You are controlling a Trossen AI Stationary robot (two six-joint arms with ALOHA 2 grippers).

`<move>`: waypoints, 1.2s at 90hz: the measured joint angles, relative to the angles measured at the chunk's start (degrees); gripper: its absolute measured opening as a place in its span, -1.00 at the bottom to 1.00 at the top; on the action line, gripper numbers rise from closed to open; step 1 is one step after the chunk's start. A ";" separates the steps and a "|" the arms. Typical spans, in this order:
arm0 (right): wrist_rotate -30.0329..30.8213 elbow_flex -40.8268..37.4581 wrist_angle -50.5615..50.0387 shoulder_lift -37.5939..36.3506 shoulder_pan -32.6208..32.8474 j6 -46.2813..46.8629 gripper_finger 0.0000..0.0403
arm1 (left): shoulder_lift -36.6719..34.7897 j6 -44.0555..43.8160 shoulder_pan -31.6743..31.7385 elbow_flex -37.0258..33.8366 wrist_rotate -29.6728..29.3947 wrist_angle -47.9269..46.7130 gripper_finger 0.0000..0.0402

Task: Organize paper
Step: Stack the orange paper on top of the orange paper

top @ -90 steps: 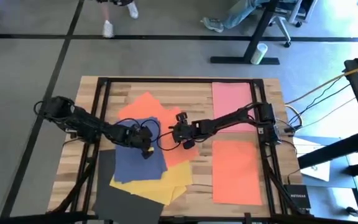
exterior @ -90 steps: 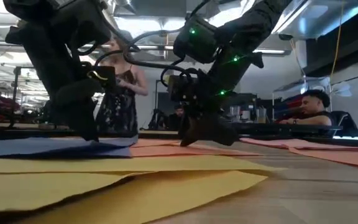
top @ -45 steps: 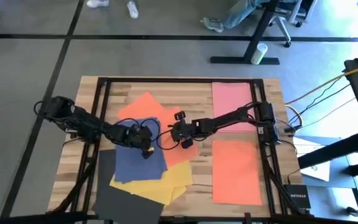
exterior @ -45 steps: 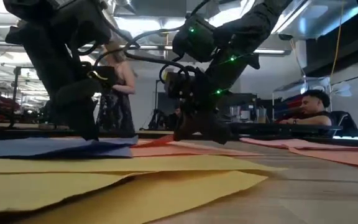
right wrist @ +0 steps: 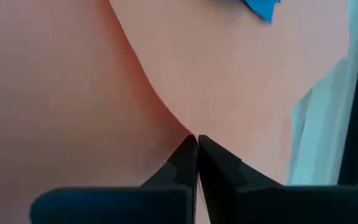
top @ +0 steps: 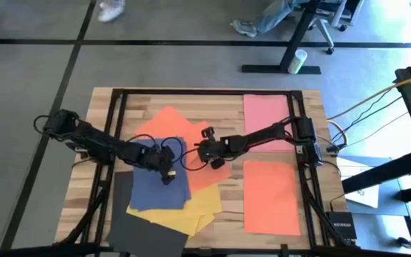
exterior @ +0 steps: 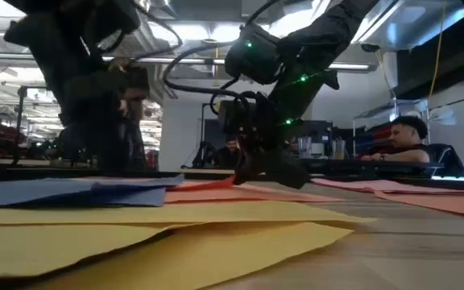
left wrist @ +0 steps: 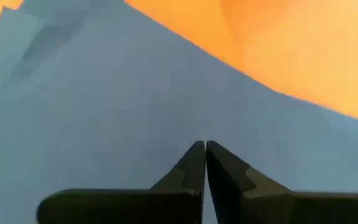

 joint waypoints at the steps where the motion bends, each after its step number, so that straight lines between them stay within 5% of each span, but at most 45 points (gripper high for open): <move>1: -0.01 0.10 -0.26 -0.02 0.00 0.01 -1.00 | -0.32 -0.03 -0.02 0.00 -0.01 -0.01 -1.00; 29: 0.09 8.73 -12.32 -0.72 -0.07 0.11 -1.00 | -3.61 -0.08 0.01 0.00 -0.67 -0.13 -1.00; 61: -0.57 20.50 -41.81 -4.46 -0.09 5.32 -1.00 | -3.52 -1.08 -3.50 0.00 -5.54 -0.11 -1.00; 108: -9.09 21.82 -70.03 -14.02 4.27 24.19 -1.00 | -3.48 -1.60 -4.54 -0.04 -7.05 0.87 -1.00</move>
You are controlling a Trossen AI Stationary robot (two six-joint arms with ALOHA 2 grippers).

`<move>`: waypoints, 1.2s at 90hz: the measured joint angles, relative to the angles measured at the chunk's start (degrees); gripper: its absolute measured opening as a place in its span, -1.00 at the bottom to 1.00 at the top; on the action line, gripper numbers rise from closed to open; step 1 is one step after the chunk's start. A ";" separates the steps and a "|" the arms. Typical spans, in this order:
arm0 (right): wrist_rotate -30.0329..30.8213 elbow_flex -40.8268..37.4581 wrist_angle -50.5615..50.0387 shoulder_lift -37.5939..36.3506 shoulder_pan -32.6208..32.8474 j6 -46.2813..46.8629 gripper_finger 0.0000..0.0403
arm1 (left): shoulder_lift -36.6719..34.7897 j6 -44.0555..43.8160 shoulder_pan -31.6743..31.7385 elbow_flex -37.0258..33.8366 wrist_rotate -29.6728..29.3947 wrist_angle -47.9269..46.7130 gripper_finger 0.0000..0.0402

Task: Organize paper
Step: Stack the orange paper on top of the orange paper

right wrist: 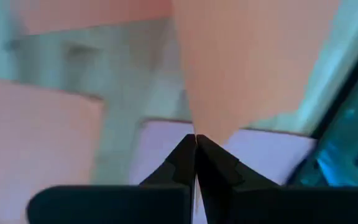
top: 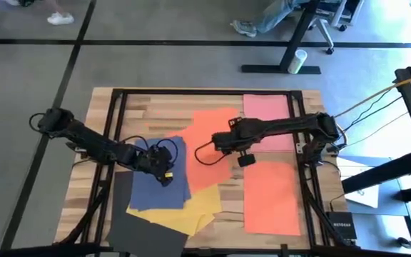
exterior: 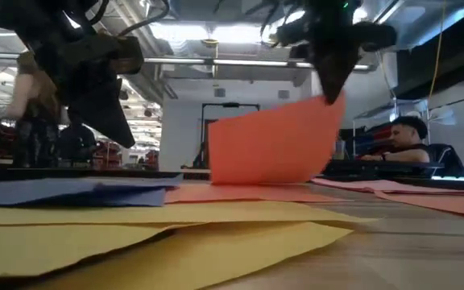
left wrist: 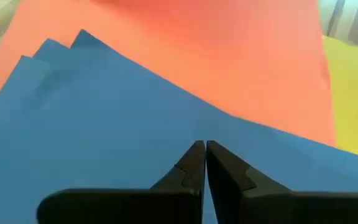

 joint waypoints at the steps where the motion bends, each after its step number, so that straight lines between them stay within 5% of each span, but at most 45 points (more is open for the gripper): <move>1: -0.37 -0.01 -0.39 -0.20 0.28 0.22 -1.00 | 0.00 0.00 0.00 0.00 -0.01 0.01 -1.00; 37: -8.41 -0.67 -2.28 -2.30 15.71 9.78 -1.00 | 0.00 0.26 0.02 0.00 -0.38 0.02 -1.00; 64: -18.87 -4.63 -2.61 -2.30 30.26 25.23 -1.00 | 0.00 0.43 0.13 0.00 -1.04 0.11 -1.00; 108: -24.86 -5.07 0.44 -2.30 48.59 50.21 -1.00 | 0.00 -0.36 0.13 0.00 -1.10 0.37 -1.00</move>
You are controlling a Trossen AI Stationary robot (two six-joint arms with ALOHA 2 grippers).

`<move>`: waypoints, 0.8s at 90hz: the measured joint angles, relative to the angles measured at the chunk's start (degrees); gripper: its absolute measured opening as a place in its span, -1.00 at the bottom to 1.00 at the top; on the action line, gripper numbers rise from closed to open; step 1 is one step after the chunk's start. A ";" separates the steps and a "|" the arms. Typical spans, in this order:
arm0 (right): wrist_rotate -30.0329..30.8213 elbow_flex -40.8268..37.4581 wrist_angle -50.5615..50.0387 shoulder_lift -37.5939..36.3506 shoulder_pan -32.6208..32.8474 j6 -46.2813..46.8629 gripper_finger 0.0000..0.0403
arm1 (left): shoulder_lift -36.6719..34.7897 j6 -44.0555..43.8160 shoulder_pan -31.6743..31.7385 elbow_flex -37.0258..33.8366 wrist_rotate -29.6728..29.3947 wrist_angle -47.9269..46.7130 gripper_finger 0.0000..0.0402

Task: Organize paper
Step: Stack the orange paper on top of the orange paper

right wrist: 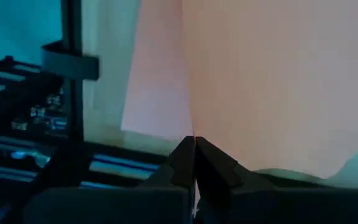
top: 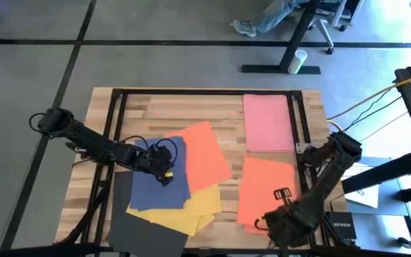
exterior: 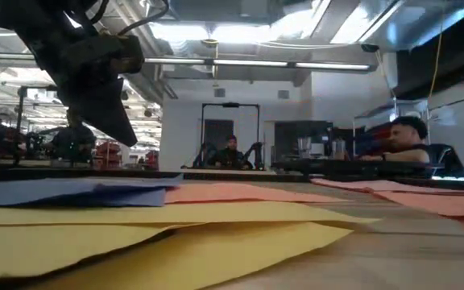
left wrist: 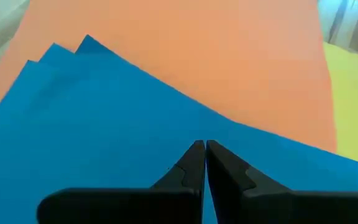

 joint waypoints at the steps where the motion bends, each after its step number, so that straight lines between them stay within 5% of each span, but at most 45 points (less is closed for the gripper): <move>1: 0.00 0.00 -0.08 0.00 0.24 0.25 -1.00 | 0.00 -0.01 0.00 0.00 0.00 0.00 -1.00; 72: -3.23 -5.46 2.32 0.07 6.46 -0.90 -1.00 | 0.00 0.00 0.00 0.00 0.04 1.03 -1.00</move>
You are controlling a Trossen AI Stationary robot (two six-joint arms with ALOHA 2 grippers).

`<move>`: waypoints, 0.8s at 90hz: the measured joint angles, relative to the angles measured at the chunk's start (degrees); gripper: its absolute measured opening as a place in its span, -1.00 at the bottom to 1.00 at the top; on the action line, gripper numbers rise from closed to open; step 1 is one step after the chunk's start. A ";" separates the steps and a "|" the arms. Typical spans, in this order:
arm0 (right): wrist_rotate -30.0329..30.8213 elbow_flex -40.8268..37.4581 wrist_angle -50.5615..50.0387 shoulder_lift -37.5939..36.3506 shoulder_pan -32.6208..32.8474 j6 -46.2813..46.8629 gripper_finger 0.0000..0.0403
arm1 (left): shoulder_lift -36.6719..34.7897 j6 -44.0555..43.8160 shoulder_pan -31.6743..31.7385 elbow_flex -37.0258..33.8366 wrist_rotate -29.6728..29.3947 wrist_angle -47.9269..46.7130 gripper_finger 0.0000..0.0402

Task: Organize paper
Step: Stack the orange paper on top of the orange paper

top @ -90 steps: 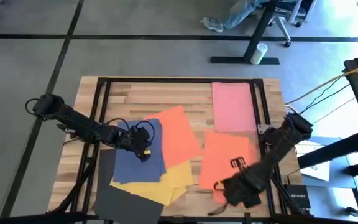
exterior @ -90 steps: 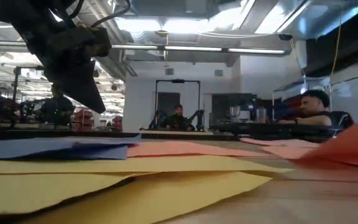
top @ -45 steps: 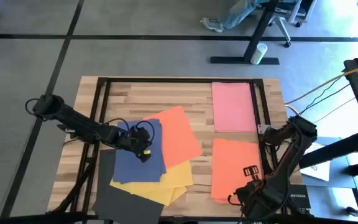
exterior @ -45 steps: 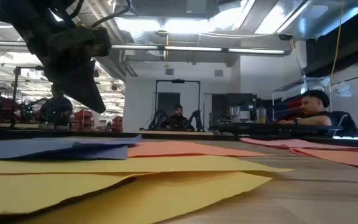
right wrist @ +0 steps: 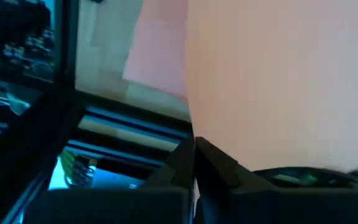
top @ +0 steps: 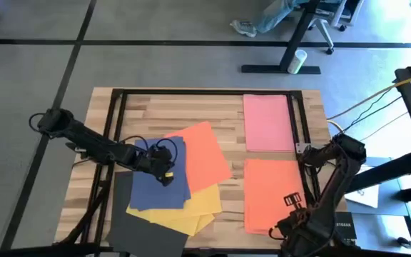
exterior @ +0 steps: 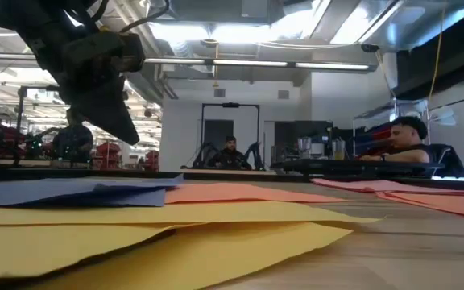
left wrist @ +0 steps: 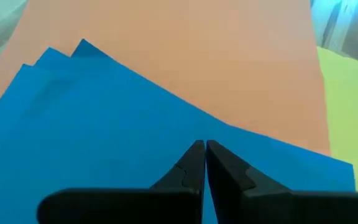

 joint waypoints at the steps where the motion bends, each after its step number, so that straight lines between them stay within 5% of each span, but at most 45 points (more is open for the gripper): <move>1: 0.11 0.00 0.07 0.00 0.00 -0.01 -1.00 | 0.00 -0.01 0.00 0.00 -0.01 0.00 -1.00; 72: 0.93 0.00 0.85 0.00 -0.15 -0.57 -0.95 | 0.00 -0.32 -0.02 0.00 -0.02 0.02 -1.00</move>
